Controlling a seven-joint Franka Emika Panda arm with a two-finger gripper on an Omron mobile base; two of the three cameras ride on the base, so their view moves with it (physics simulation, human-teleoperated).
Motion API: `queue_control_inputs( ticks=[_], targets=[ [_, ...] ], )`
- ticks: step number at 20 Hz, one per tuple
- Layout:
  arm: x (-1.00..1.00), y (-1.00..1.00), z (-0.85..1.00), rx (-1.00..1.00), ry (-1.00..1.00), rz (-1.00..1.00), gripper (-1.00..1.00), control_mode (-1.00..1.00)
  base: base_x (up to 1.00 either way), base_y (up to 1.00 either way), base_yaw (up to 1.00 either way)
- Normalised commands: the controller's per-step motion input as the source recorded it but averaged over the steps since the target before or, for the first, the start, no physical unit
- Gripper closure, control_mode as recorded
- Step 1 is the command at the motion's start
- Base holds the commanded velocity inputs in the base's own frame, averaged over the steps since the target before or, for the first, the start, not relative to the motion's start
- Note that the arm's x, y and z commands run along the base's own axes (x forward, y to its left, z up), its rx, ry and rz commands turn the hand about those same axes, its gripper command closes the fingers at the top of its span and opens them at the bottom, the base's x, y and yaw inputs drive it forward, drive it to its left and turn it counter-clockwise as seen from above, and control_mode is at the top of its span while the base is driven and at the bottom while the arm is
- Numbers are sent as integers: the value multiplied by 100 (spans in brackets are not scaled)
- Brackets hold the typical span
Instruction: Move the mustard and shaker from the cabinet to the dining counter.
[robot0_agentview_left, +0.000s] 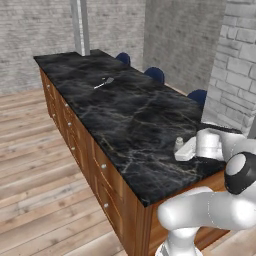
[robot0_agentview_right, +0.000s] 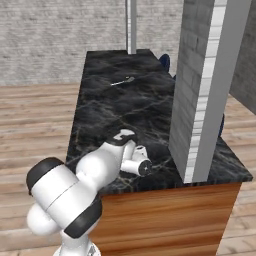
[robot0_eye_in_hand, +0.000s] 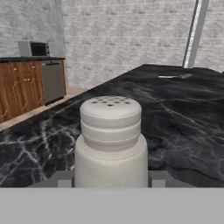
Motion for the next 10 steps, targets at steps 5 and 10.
queue_control_inputs(
  ticks=[5,10],
  targets=[
    [0,-2,0,0,4,0,100,-100,0,0,0],
    [0,0,-4,0,2,0,-100,-100,0,0,0]
  ],
)
